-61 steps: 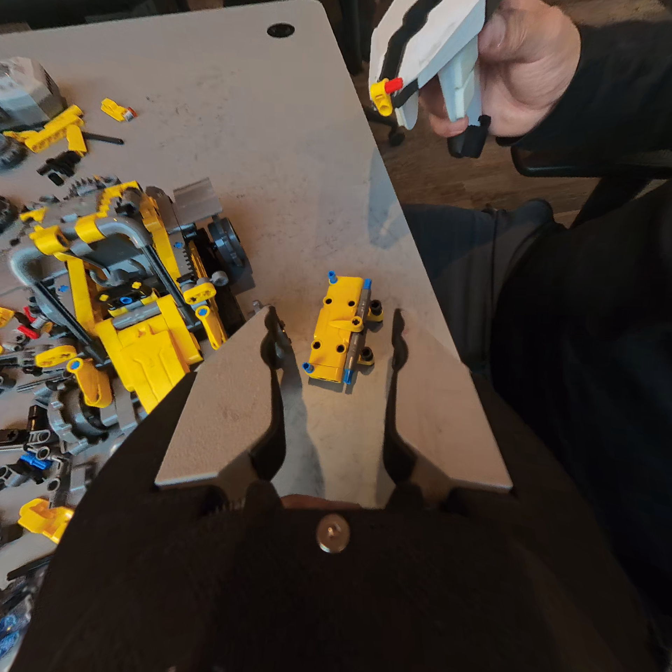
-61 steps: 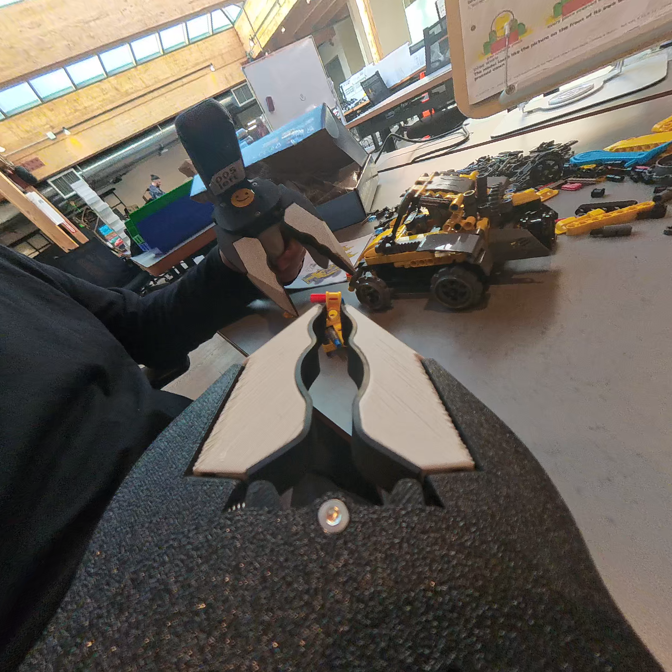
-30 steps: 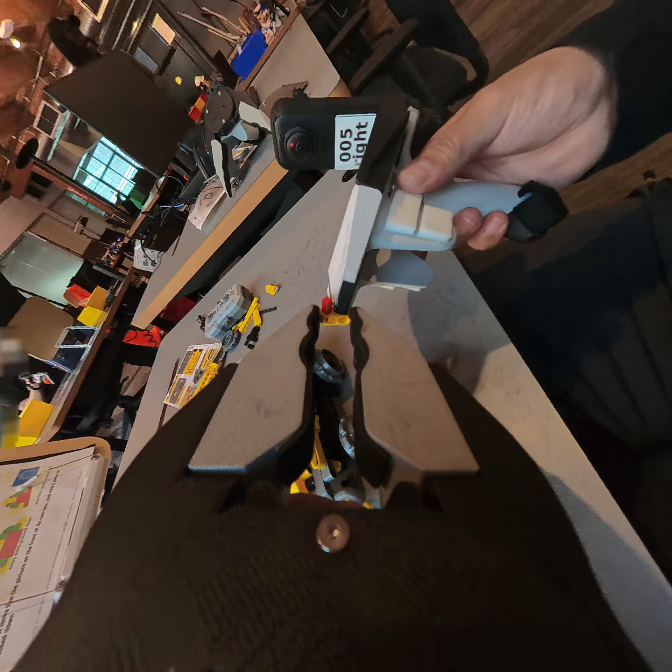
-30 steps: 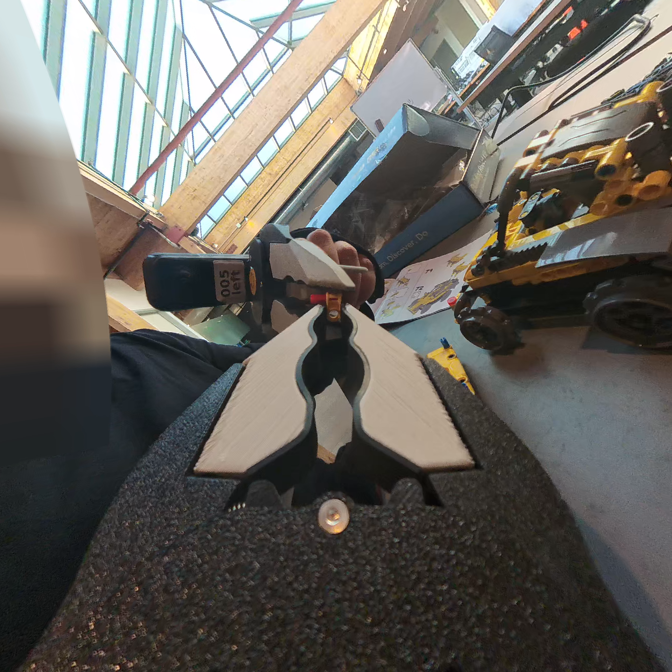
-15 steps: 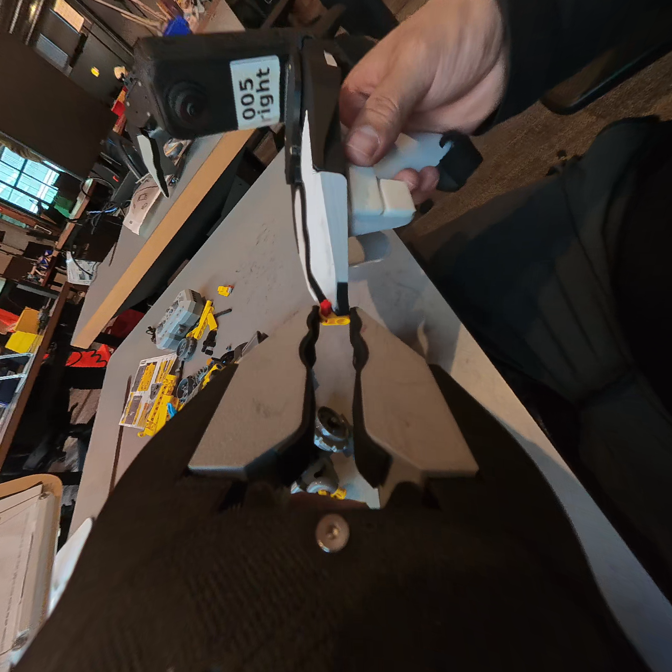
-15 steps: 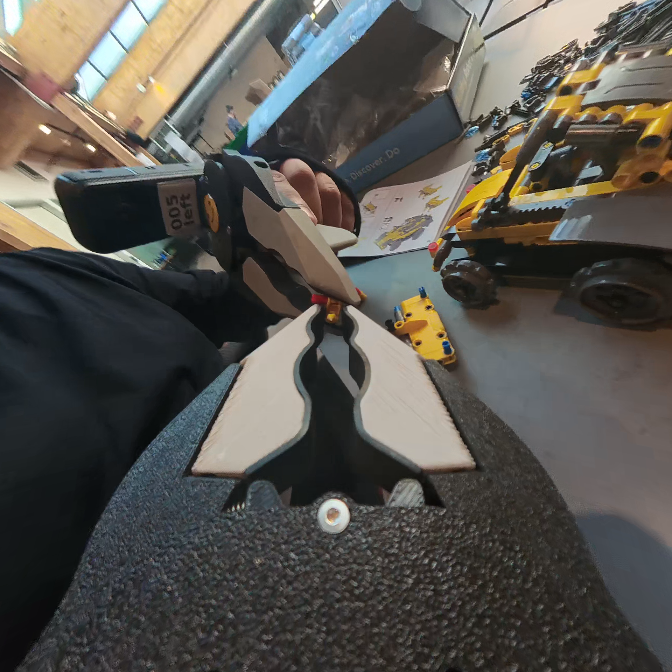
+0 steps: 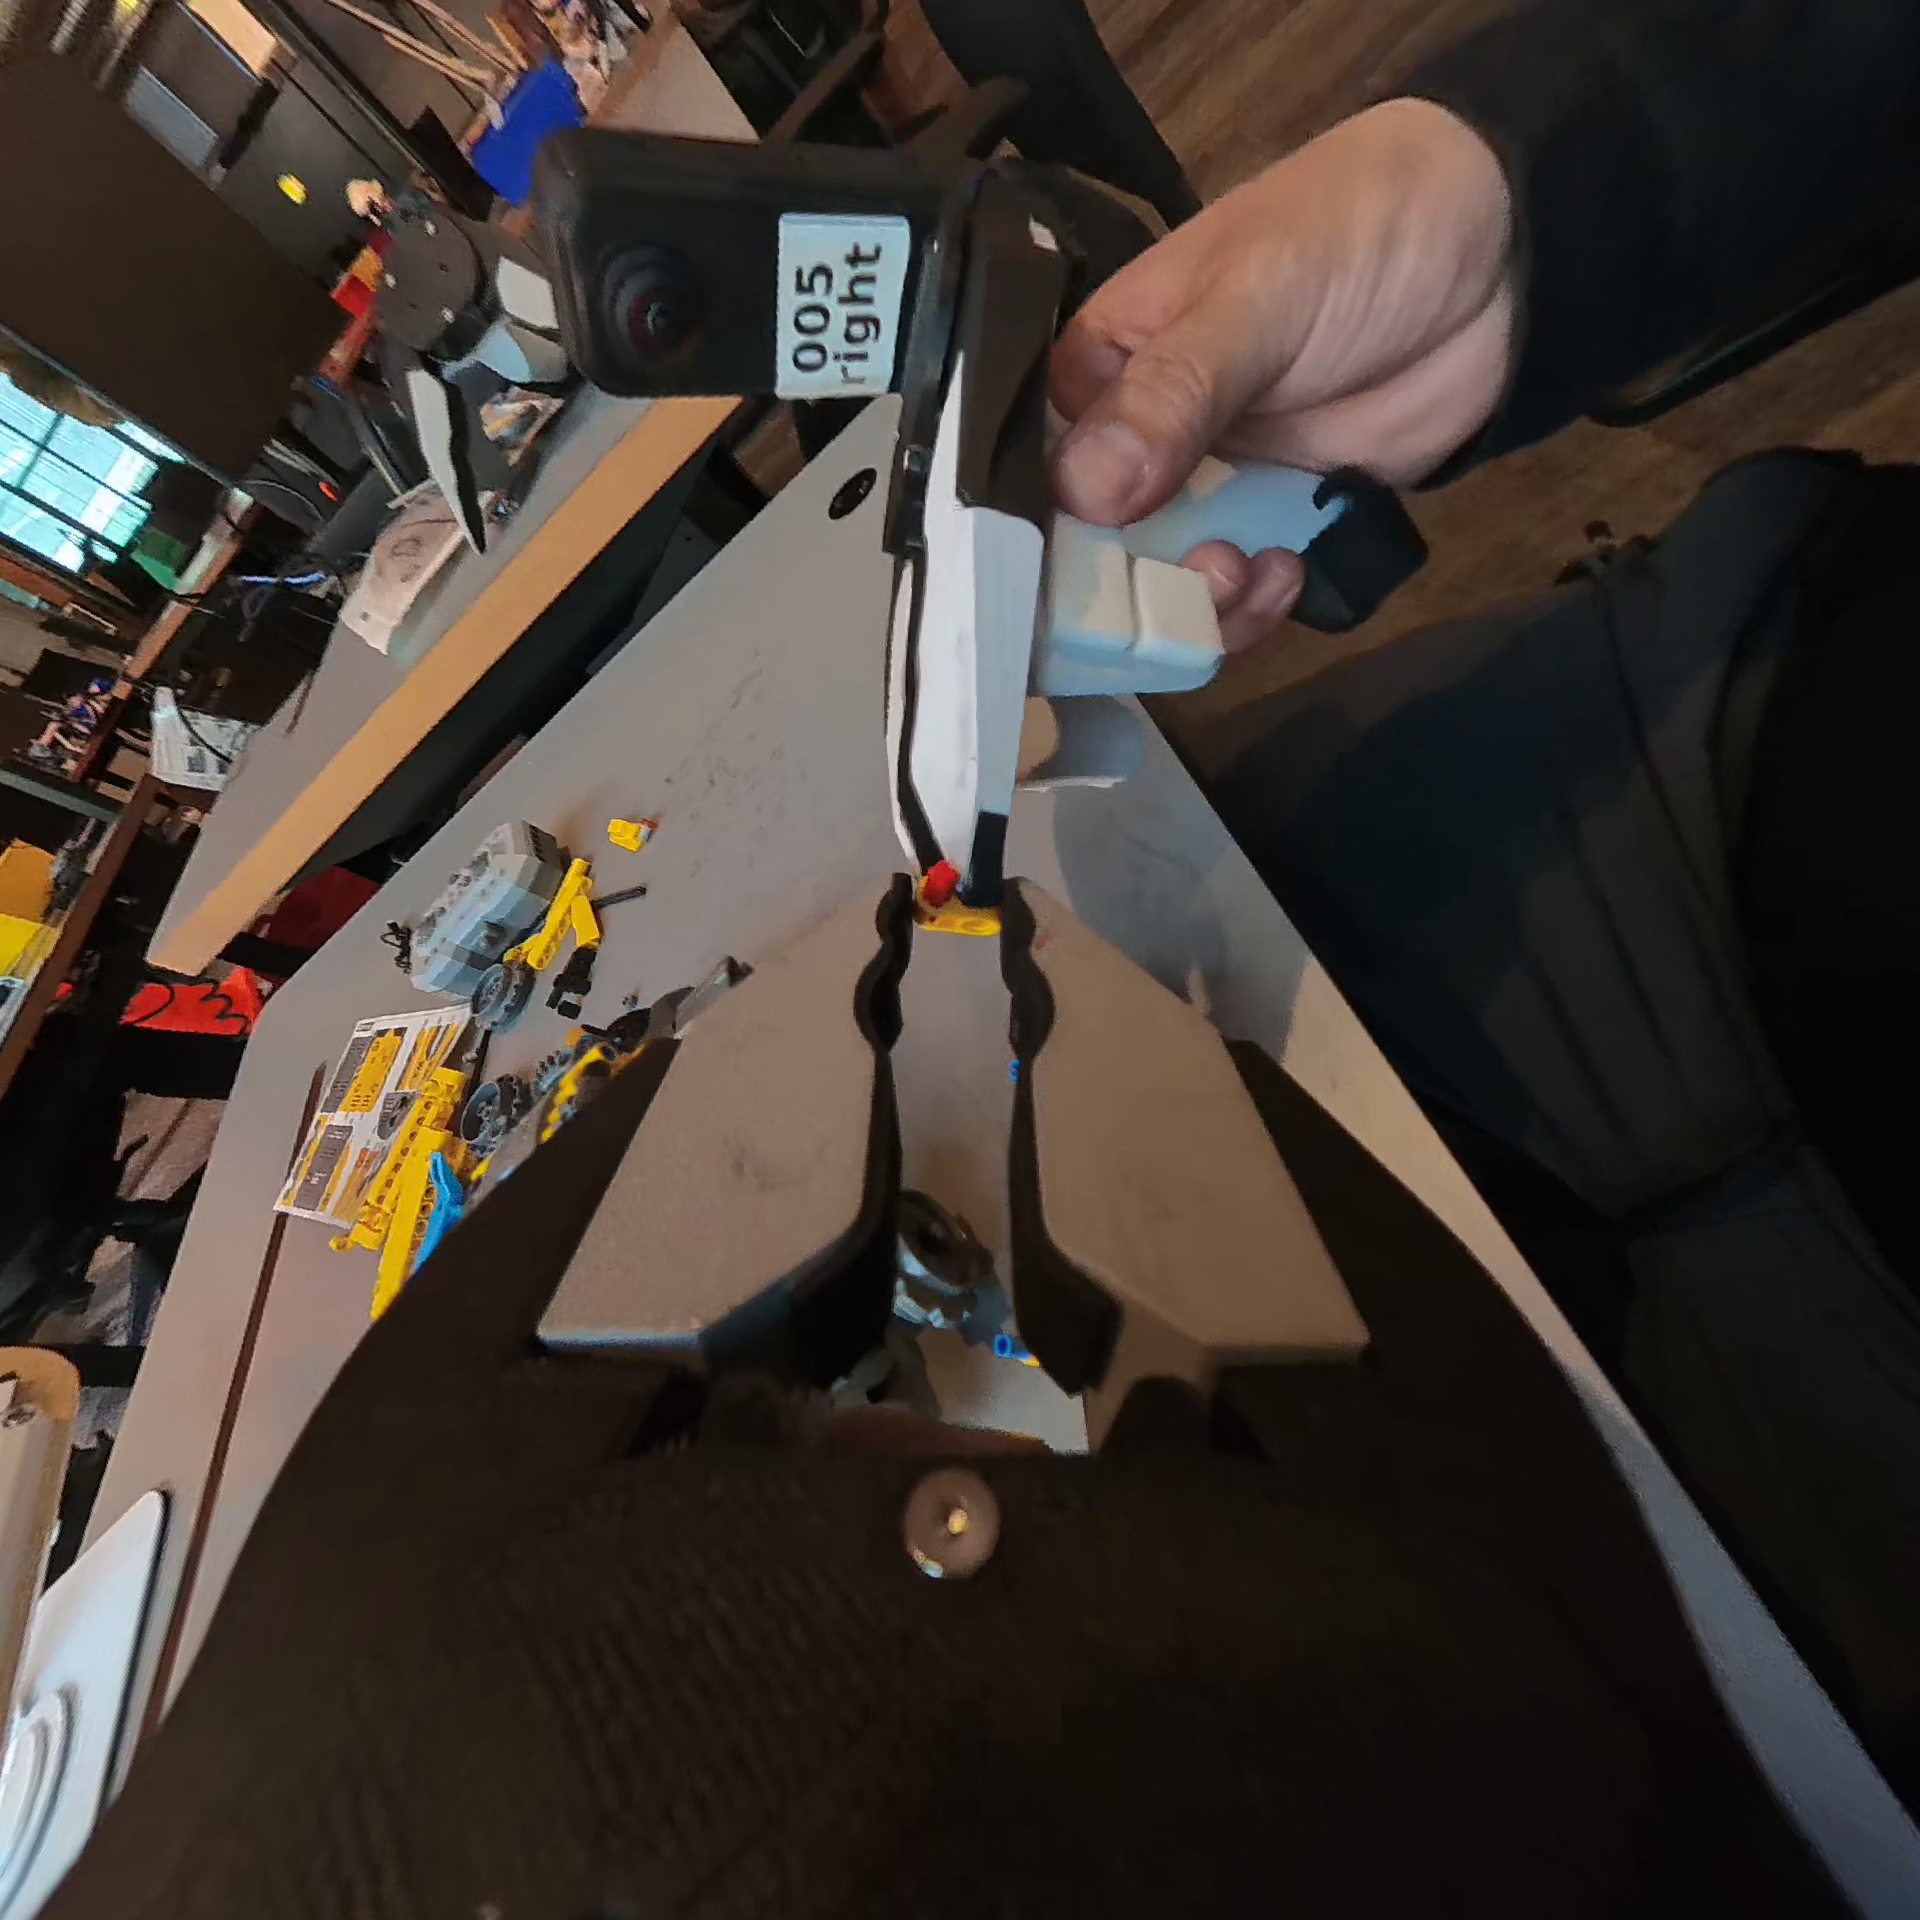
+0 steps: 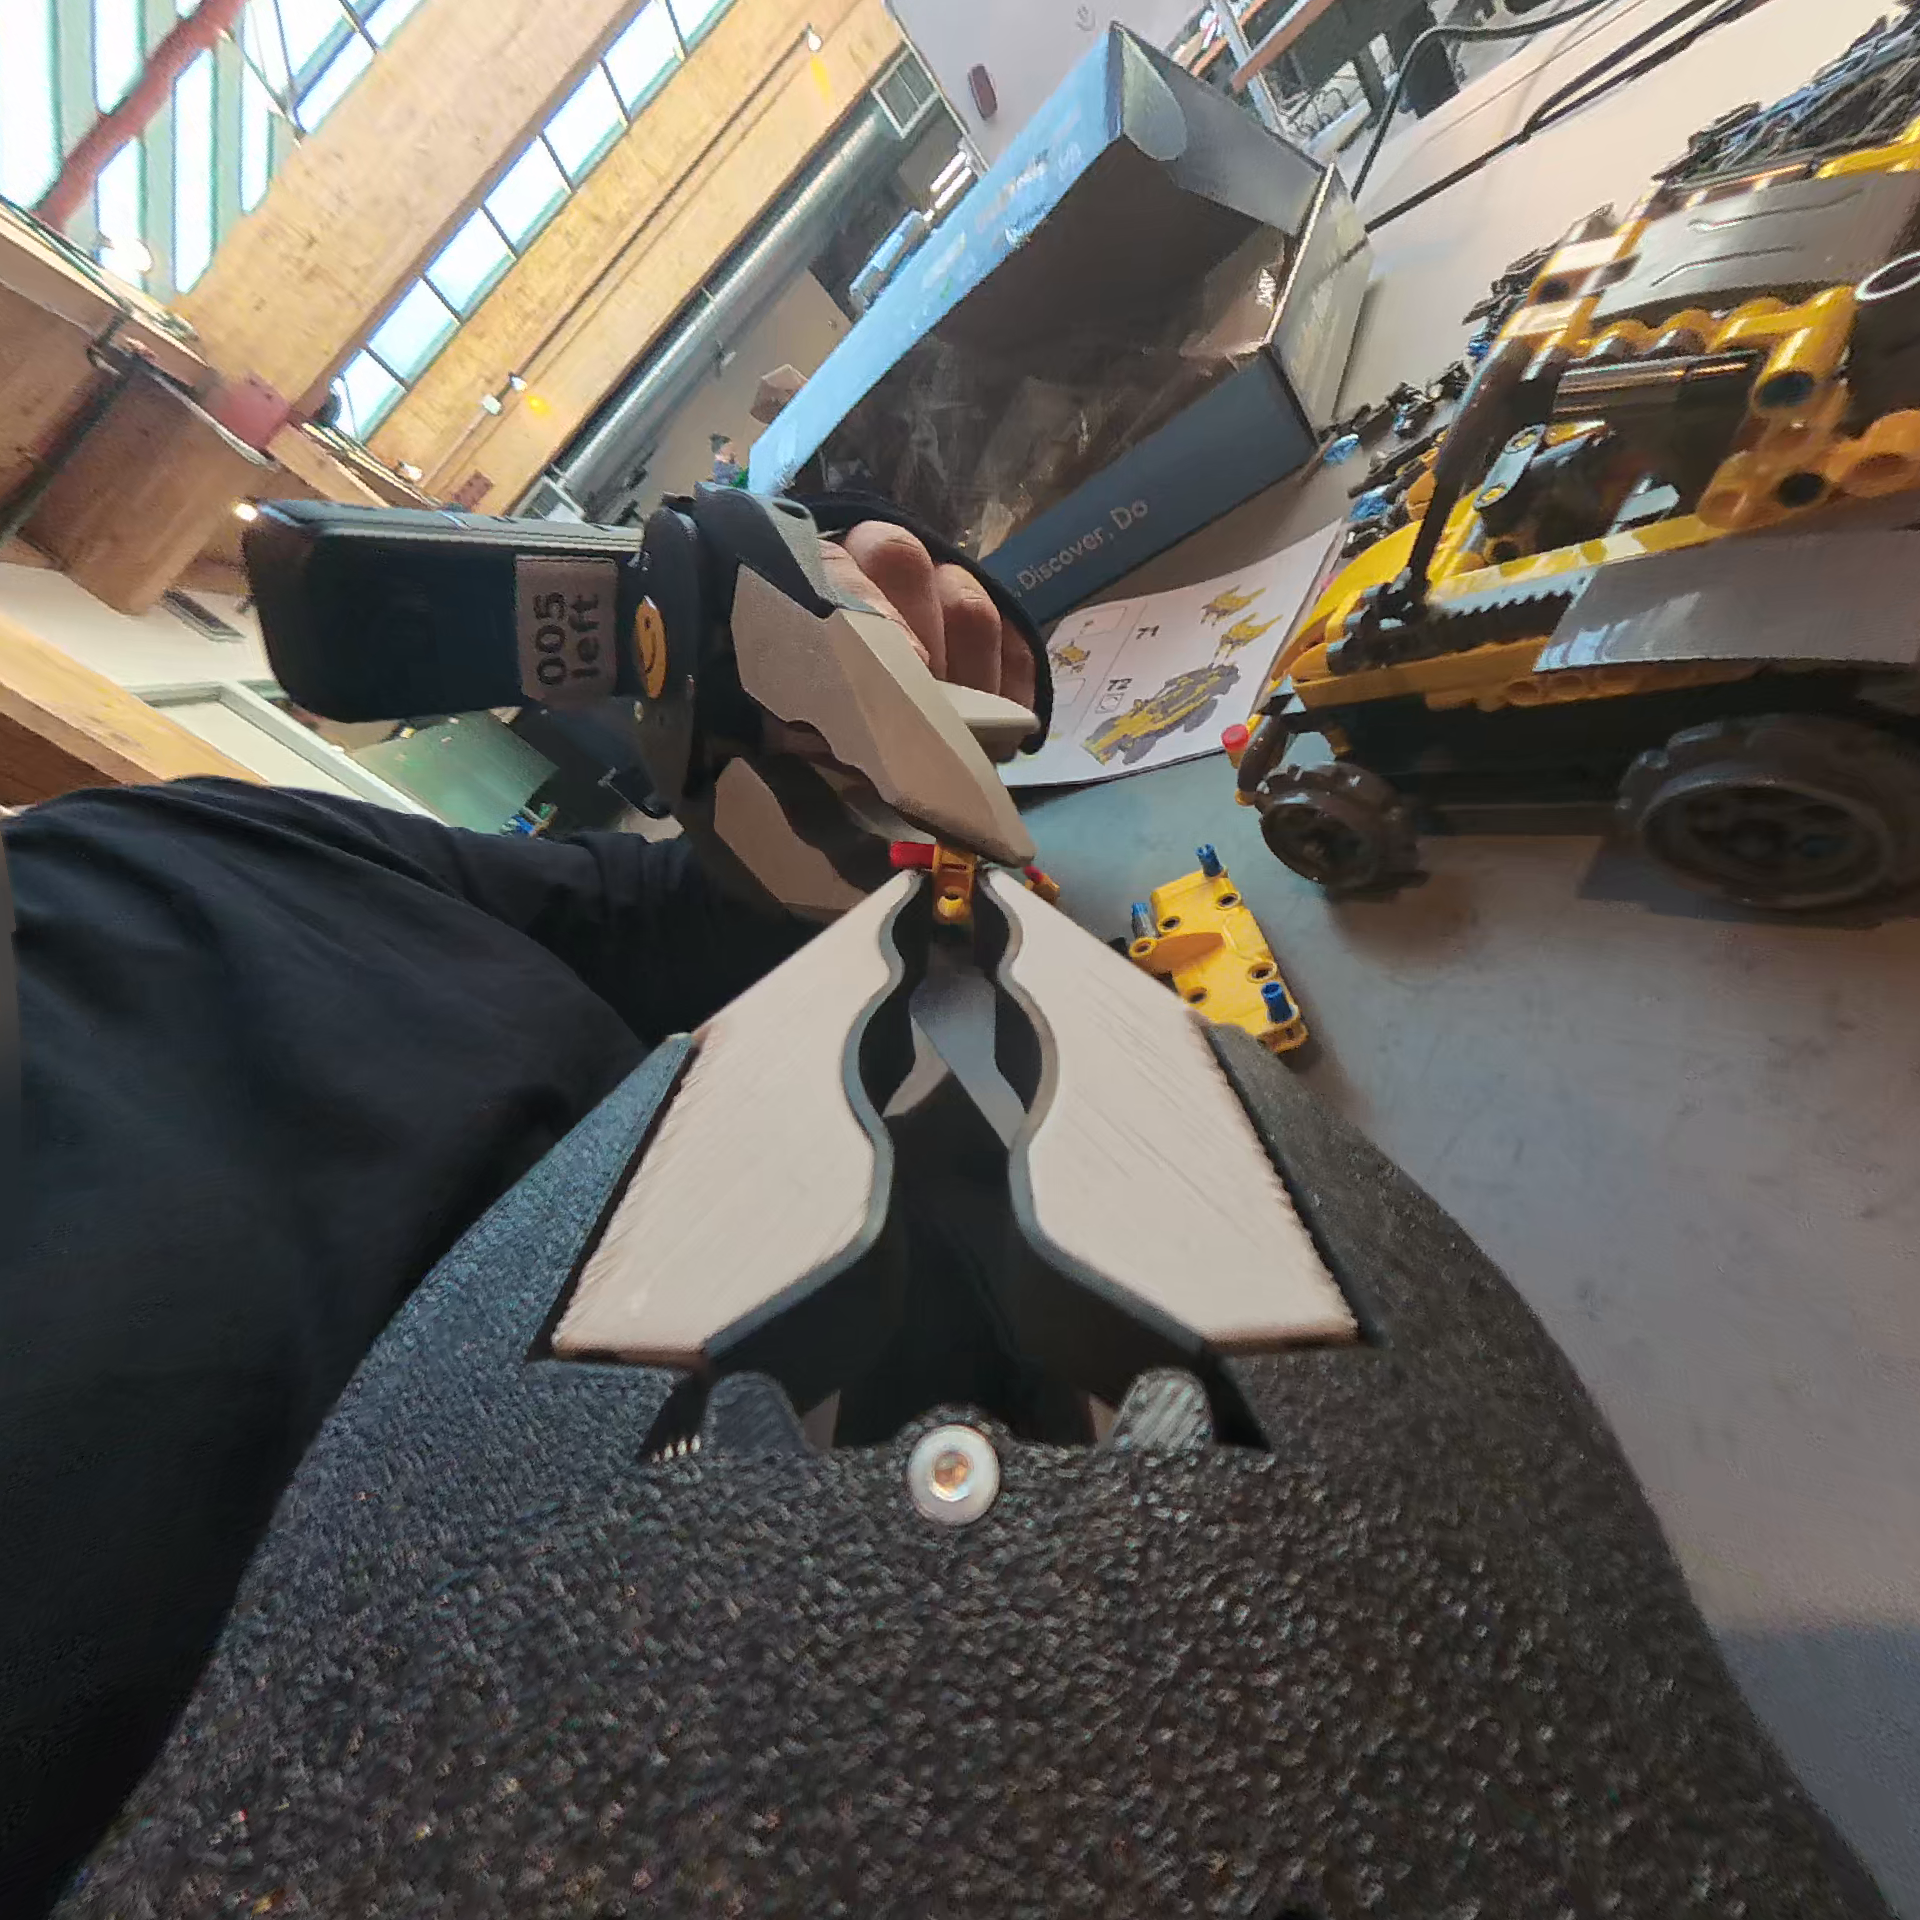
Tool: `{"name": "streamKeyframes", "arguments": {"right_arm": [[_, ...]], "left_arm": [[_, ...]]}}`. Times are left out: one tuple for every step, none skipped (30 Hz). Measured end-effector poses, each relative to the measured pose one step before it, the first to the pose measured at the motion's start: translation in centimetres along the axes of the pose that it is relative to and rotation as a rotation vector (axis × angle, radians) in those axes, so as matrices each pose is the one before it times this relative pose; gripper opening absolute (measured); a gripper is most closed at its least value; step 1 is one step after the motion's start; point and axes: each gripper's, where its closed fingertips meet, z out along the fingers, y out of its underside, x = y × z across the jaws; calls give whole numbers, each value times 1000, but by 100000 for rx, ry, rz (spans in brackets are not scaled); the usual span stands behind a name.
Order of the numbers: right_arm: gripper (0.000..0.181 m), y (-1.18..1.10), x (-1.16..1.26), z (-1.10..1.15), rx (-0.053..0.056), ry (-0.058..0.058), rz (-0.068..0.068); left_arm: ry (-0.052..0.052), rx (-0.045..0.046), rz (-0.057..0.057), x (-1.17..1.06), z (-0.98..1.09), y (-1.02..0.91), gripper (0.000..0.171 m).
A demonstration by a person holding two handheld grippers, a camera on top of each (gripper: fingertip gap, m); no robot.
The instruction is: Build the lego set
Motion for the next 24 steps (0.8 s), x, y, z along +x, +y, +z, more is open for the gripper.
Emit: {"name": "streamKeyframes", "arguments": {"right_arm": [[7, -171, -108, 13, 1055, -1040, 1169], [7, -92, -38, 24, 824, -303, 658], [7, 41, 42, 10, -66, 136, 224], [7, 80, 66, -12, -210, 186, 117], [7, 28, 15, -37, 193, -352, 366], [8, -29, -35, -40, 654, -806, 705], [8, -42, -34, -48, 663, -1023, 1010], [8, -28, -18, -44, 569, -1023, 938], [8, -17, -13, -30, 465, -828, 670], [7, -20, -18, -7, 333, -585, 300], [8, 82, 75, 24, -275, 126, -19], [8, 149, 152, 29, -697, 744, -187], [8, 157, 160, 7, -836, 671, -113], [9, 157, 93, -11, -957, 358, 33], [11, 121, 98, -32, -693, 602, -148], [11, 63, 94, -40, -393, 989, -678], [11, 76, 35, -6, -484, 821, -811], [12, 115, 82, 16, -775, 1191, -601], [12, 73, 76, 16, -508, 909, -400], [11, 83, -2, 24, -473, 248, -215], [8, 131, -90, 18, -660, -473, -335], [8, 145, 65, 16, -572, 655, -1096], [8, 103, 82, 1, -221, 704, -1120], [8, 117, 124, 6, -300, 540, -421]], "left_arm": [[-891, 1005, 798, -143, -95, -104, 13], [-784, 399, 803, -76, -35, -9, 13], [-241, -33, 281, 23, 21, 56, 13], [12, -171, -269, 50, 39, 57, 13], [-206, 50, -296, 27, 36, 3, 13], [-491, 96, 156, -22, 14, -21, 13], [-536, -32, 551, -38, -6, -12, 13], [-374, -22, 474, -23, -18, -11, 13], [-238, 20, 319, -15, -17, -12, 13], [-94, -117, 614, 18, -13, -1, 13], [352, -653, 897, 78, 24, 118, 13], [698, -1010, 590, 131, 41, 172, 13], [740, -808, 351, 140, 81, 154, 13], [667, -332, 319, 152, 59, 72, 12], [582, 7, 52, 133, 45, -2, 12], [636, -100, -229, 109, 41, -4, 12], [752, -361, -289, 113, 52, 57, 12], [594, -435, -23, 91, 54, 75, 12], [317, -335, 145, 62, 29, 77, 12], [600, -344, -220, 84, 27, 71, 12], [977, -370, -650, 122, 27, 81, 12], [877, -310, -581, 102, 31, 72, 12], [446, -492, 51, 97, 55, 94, 13], [-24, -800, 886, 78, 78, 122, 13]]}}
